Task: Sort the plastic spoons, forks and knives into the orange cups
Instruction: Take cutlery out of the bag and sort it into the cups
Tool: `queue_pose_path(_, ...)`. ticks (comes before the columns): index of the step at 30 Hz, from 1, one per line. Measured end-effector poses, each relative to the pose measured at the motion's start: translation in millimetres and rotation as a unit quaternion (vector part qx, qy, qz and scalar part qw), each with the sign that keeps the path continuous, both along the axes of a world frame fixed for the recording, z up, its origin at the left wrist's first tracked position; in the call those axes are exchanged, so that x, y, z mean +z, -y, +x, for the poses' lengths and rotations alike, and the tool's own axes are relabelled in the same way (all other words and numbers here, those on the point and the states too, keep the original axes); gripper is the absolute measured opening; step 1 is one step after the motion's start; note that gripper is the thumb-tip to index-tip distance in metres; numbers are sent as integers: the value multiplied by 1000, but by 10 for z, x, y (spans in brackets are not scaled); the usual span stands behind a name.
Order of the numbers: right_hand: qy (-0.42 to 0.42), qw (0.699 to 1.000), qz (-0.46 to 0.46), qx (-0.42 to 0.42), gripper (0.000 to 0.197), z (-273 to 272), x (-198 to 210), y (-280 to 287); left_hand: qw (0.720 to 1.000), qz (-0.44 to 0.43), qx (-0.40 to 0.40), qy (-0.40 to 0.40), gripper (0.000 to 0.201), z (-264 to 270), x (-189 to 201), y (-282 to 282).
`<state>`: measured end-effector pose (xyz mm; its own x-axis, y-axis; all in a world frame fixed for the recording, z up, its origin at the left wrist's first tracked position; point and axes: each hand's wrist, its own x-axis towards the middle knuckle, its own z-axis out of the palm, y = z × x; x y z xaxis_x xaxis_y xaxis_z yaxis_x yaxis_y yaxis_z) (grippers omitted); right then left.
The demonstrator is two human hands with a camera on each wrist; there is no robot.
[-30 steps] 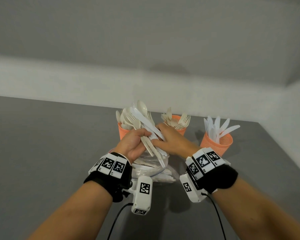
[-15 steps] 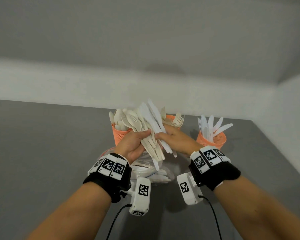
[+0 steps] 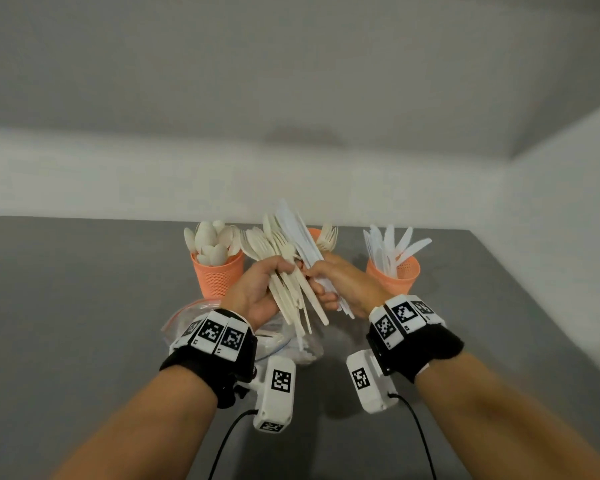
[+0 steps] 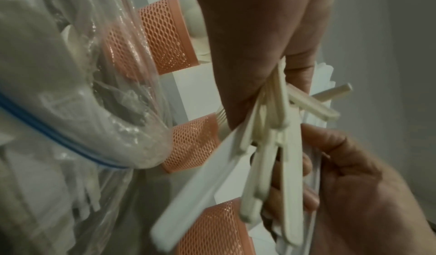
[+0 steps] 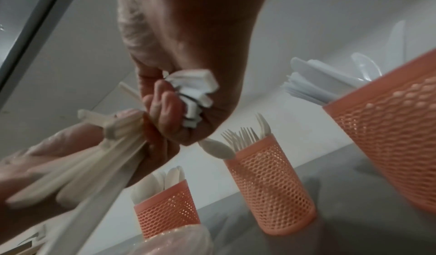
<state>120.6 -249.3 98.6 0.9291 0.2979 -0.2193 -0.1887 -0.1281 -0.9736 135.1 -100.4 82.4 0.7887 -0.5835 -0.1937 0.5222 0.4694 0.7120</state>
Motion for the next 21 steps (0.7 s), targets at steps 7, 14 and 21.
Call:
queue_pose_path(7, 28, 997, -40, -61, 39, -50, -17, -52, 1000, -1, 22, -2, 29, -33, -30, 20)
queue_pose_path(14, -29, 998, 24, -46, 8, -22, 54, 24, 999, 19, 20, 32, 42, -60, -27, 50)
queue_pose_path(21, 5, 1000, -5, -25, 8, -67, 55, -5, 999, 34, 30, 21, 31, -30, -29, 97)
